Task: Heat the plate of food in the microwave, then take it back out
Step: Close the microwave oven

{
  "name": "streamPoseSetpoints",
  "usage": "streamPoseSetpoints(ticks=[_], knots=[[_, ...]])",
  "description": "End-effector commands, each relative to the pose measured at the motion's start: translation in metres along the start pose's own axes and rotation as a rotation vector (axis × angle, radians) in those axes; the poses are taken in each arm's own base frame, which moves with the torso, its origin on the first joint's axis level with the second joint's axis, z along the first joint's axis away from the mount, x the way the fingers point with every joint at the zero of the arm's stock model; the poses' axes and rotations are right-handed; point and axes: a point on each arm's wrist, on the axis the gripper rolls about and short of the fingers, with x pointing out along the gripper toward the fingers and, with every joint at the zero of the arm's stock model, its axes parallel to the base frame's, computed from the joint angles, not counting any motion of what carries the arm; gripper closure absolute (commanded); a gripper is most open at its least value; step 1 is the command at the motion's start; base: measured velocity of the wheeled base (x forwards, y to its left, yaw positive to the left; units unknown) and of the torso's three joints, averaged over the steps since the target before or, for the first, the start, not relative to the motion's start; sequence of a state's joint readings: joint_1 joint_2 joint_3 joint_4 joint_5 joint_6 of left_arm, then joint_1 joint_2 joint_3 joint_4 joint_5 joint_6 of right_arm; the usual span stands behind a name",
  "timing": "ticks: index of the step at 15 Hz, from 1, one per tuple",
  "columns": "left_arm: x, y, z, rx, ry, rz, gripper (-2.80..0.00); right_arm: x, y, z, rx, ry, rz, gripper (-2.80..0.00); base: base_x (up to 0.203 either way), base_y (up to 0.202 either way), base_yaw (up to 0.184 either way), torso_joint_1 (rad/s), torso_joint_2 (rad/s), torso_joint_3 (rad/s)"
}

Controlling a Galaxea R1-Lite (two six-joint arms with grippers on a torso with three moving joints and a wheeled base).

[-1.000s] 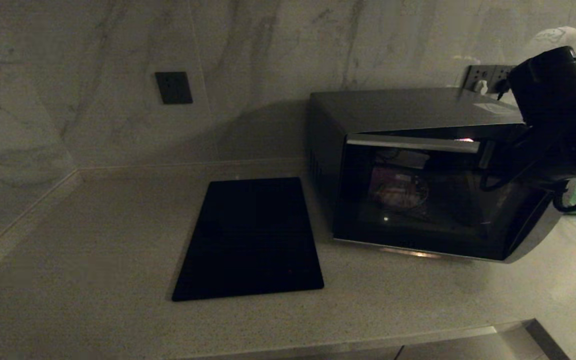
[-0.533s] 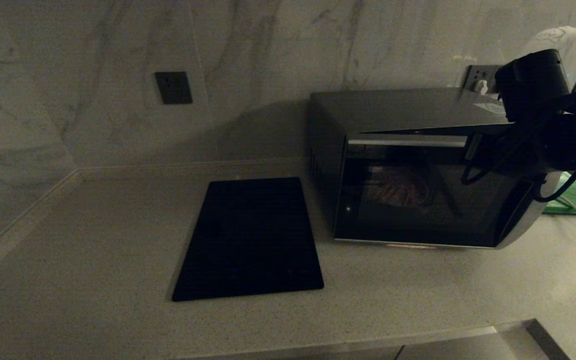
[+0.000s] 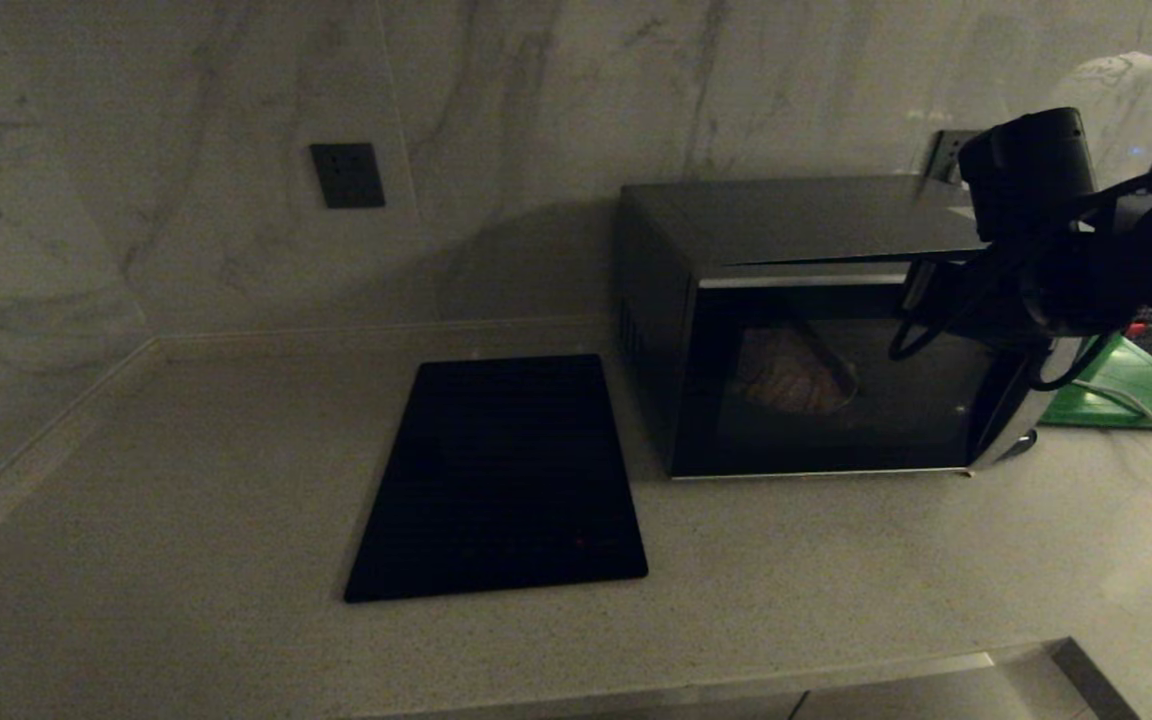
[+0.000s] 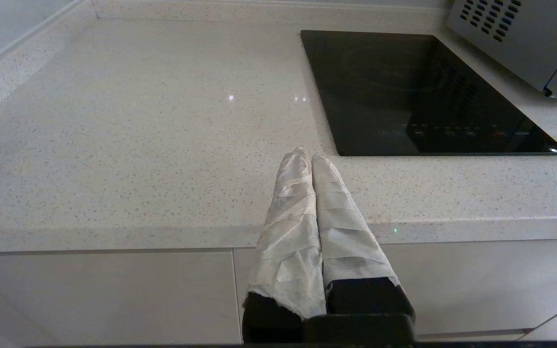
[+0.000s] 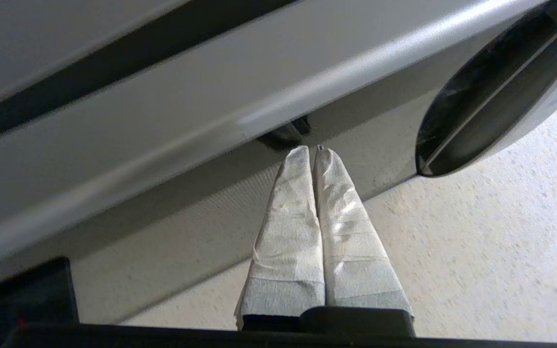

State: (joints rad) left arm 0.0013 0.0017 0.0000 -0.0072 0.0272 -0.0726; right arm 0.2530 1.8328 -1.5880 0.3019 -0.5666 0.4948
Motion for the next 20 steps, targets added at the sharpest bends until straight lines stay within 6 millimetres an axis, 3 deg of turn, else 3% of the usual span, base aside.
streamPoseSetpoints(ticks=[1,14,20], knots=[[0.000,0.000,0.000,-0.001,-0.001,0.001,0.00,0.006,0.005,0.000,0.001,0.000,-0.003,0.00,0.000,0.000,0.000,0.000,0.00,0.000],[0.000,0.000,0.000,-0.001,-0.001,0.001,0.00,0.026,0.016,0.011,0.065,-0.070,0.032,0.00,0.000,0.000,0.000,0.000,0.00,0.000],[0.000,0.000,0.000,-0.001,-0.001,0.001,0.00,0.011,0.003,0.018,0.073,-0.079,0.027,0.00,0.000,0.000,0.000,0.000,0.00,0.000]])
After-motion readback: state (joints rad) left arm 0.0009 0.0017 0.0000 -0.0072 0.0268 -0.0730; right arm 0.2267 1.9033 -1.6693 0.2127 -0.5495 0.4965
